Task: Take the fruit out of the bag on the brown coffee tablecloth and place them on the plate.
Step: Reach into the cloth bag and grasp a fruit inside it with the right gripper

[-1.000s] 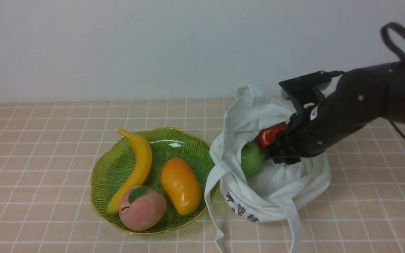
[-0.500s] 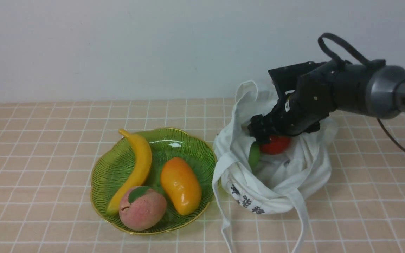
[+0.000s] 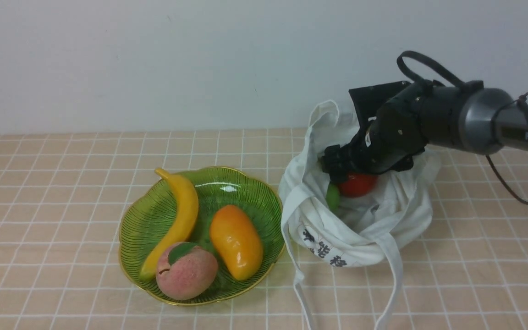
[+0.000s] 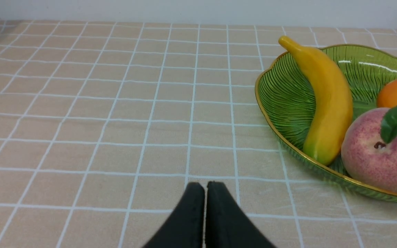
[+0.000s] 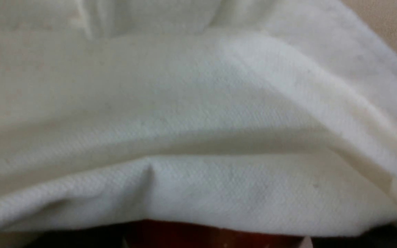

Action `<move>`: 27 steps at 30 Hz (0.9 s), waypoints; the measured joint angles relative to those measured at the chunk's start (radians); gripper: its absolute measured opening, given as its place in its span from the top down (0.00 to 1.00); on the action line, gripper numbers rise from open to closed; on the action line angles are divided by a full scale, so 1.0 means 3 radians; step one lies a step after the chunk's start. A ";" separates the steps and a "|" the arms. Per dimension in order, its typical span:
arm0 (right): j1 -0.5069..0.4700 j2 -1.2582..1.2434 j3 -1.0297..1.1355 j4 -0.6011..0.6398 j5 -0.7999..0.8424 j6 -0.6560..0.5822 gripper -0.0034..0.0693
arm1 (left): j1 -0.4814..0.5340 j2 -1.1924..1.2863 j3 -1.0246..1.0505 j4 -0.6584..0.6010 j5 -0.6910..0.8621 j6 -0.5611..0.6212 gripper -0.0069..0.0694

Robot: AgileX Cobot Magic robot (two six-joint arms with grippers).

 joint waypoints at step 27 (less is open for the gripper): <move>0.0001 -0.0965 0.0030 0.0696 0.1657 -0.0636 0.12 | 0.0000 0.0000 0.0000 0.0000 0.0000 0.0000 0.92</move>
